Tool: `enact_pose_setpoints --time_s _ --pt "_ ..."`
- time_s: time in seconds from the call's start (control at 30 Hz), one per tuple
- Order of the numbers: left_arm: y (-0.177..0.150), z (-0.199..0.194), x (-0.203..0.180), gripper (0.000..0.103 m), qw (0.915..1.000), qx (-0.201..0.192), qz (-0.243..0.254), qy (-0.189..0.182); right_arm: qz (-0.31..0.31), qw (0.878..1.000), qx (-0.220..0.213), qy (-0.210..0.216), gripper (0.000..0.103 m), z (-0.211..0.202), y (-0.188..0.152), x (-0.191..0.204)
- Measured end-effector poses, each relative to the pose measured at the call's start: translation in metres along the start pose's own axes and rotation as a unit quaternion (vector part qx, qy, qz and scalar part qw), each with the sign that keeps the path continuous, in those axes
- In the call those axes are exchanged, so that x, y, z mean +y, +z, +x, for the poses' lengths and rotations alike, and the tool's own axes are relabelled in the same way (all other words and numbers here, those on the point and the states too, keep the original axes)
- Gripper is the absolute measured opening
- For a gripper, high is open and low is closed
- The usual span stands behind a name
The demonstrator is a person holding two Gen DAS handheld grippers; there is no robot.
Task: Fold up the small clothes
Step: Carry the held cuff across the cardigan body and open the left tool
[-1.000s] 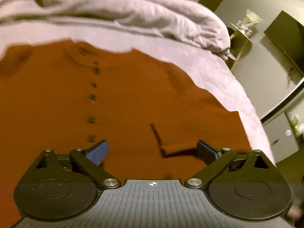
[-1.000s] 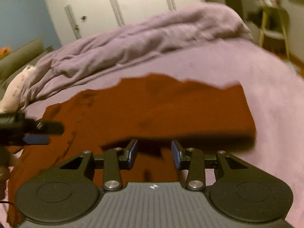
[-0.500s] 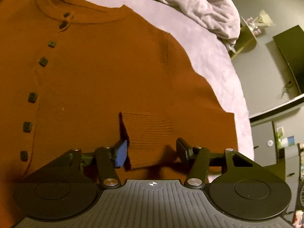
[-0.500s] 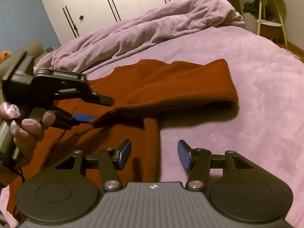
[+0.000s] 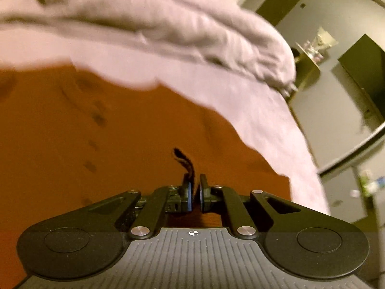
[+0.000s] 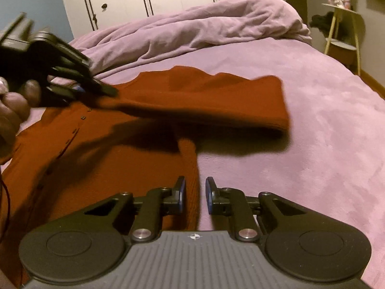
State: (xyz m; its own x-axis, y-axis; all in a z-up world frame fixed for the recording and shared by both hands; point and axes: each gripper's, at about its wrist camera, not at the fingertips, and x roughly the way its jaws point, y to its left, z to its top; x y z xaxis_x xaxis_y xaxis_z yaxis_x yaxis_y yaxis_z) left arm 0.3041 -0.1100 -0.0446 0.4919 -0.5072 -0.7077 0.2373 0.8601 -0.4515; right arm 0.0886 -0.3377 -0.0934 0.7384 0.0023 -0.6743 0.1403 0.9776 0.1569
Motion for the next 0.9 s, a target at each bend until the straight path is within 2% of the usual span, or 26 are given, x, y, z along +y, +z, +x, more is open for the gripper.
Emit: enact_pose_setpoints --time_s 0.1,0.17,0.2,0.27,0.3,0.37,0.43,0.53,0.57,0.63,0.7,0.73,0.83,0.9 --pt "0.012 -0.025 0.024 0.008 0.9968 -0.040 0.027 0.063 -0.012 1.000 0.000 -0.009 0.018 0.001 0.002 0.002" --pt "0.017 -0.037 0.047 0.008 0.9912 -0.055 0.041 0.113 -0.023 1.000 0.003 -0.014 0.018 0.003 0.004 0.004" --pt "0.018 -0.041 0.060 0.008 0.9857 -0.062 0.049 0.149 -0.030 0.999 0.003 -0.017 0.018 0.003 0.004 0.006" --pt "0.017 -0.044 0.085 0.008 0.9753 -0.060 0.056 0.205 -0.045 0.999 0.006 -0.025 0.019 0.005 0.005 0.009" --pt "0.016 -0.043 0.097 0.008 0.9734 -0.049 0.053 0.217 -0.050 0.998 0.008 -0.028 0.019 0.005 0.006 0.010" --pt "0.010 -0.042 0.118 0.008 0.9763 -0.028 0.034 0.212 -0.059 0.998 0.008 -0.037 0.022 0.005 0.010 0.013" --pt "0.006 -0.040 0.135 0.008 0.9815 -0.013 0.007 0.191 -0.081 0.995 -0.011 -0.056 0.026 0.003 0.019 0.022" --pt "0.001 -0.033 0.144 0.010 0.9843 -0.004 -0.015 0.176 -0.178 0.980 -0.037 -0.085 0.036 0.010 0.032 0.053" --pt "-0.001 -0.032 0.146 0.015 0.9853 -0.002 -0.019 0.170 -0.205 0.974 -0.040 -0.087 0.041 0.016 0.034 0.062" --pt "-0.001 -0.031 0.149 0.020 0.9868 0.000 -0.024 0.160 -0.253 0.962 -0.044 -0.092 0.044 0.034 0.036 0.077" --pt "-0.003 -0.031 0.154 0.026 0.9895 0.002 -0.019 0.143 -0.291 0.949 -0.030 -0.117 0.044 0.058 0.036 0.085" --pt "-0.004 -0.031 0.156 0.029 0.9909 0.004 -0.017 0.134 -0.299 0.946 -0.027 -0.122 0.044 0.066 0.036 0.088" --pt "-0.002 -0.025 0.160 0.029 0.9919 0.011 -0.015 0.125 -0.319 0.937 -0.028 -0.140 0.044 0.084 0.036 0.093" --pt "-0.001 -0.024 0.158 0.014 0.9914 0.003 -0.011 0.131 -0.336 0.927 -0.038 -0.163 0.044 0.093 0.036 0.099"
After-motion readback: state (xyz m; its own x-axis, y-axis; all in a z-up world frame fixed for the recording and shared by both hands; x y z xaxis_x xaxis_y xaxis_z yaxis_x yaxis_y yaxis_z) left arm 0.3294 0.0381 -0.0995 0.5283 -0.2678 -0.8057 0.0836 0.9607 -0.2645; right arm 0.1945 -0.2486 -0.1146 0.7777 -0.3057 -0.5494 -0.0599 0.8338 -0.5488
